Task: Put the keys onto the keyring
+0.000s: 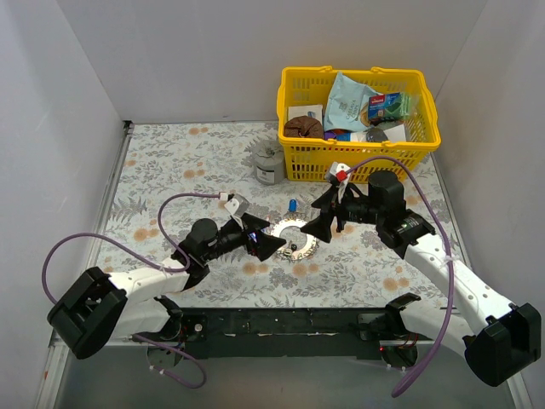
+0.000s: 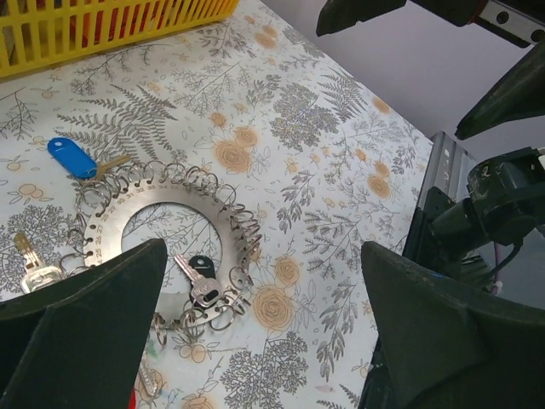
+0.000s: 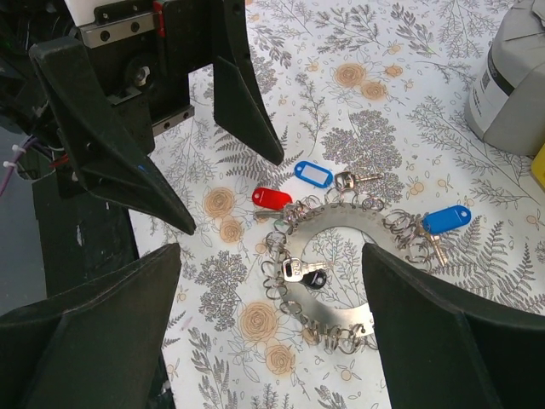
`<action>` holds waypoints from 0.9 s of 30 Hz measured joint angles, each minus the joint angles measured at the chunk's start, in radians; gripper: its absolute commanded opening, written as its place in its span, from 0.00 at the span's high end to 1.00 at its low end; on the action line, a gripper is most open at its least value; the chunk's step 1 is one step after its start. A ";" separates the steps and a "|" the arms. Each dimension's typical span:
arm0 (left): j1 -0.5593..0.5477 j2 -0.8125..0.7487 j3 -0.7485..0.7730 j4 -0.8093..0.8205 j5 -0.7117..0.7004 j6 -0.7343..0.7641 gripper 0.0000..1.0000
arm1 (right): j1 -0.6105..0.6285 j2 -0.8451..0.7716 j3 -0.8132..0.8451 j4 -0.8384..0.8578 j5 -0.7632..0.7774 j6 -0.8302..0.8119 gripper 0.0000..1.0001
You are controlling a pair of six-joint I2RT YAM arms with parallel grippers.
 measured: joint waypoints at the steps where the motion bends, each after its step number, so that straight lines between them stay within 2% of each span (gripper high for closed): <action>1: 0.000 -0.014 0.000 -0.017 -0.005 -0.005 0.02 | 0.000 0.000 0.000 0.002 0.000 0.002 0.05; 6: 0.000 -0.072 0.031 -0.157 -0.078 -0.076 0.02 | 0.000 0.000 -0.001 0.008 0.005 0.017 0.05; 9: 0.000 -0.129 0.048 -0.244 -0.175 -0.134 0.02 | -0.003 -0.003 -0.008 0.021 0.022 0.023 0.04; 14: 0.011 -0.164 0.152 -0.488 -0.387 -0.217 0.02 | -0.025 -0.008 -0.025 0.024 0.097 0.069 0.03; 17: 0.049 -0.156 0.238 -0.645 -0.465 -0.259 0.02 | -0.060 -0.006 -0.040 0.021 0.152 0.105 0.02; 20: 0.139 -0.145 0.295 -0.763 -0.437 -0.282 0.02 | -0.117 -0.007 -0.061 0.020 0.194 0.146 0.02; 27: 0.410 -0.075 0.309 -0.911 -0.203 -0.336 0.02 | -0.340 -0.012 -0.122 -0.005 0.248 0.237 0.02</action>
